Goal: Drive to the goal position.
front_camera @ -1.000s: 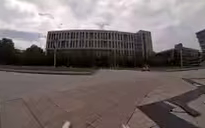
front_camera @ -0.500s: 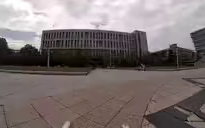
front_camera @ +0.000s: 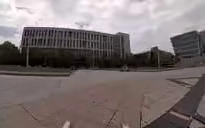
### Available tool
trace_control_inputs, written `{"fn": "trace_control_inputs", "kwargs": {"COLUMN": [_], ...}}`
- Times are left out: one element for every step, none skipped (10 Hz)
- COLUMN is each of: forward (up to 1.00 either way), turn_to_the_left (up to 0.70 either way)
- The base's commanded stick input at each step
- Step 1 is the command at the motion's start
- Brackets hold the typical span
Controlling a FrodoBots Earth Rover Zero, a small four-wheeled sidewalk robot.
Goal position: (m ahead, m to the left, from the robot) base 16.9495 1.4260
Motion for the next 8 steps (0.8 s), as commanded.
{"fn": "trace_control_inputs", "kwargs": {"forward": [0.70, 0.70, 0.70, 0.70, 0.70, 0.70, 0.70, 0.70], "turn_to_the_left": [-0.01, 0.00, 0.00, 0.00, 0.00, 0.00, 0.00, 0.00]}}
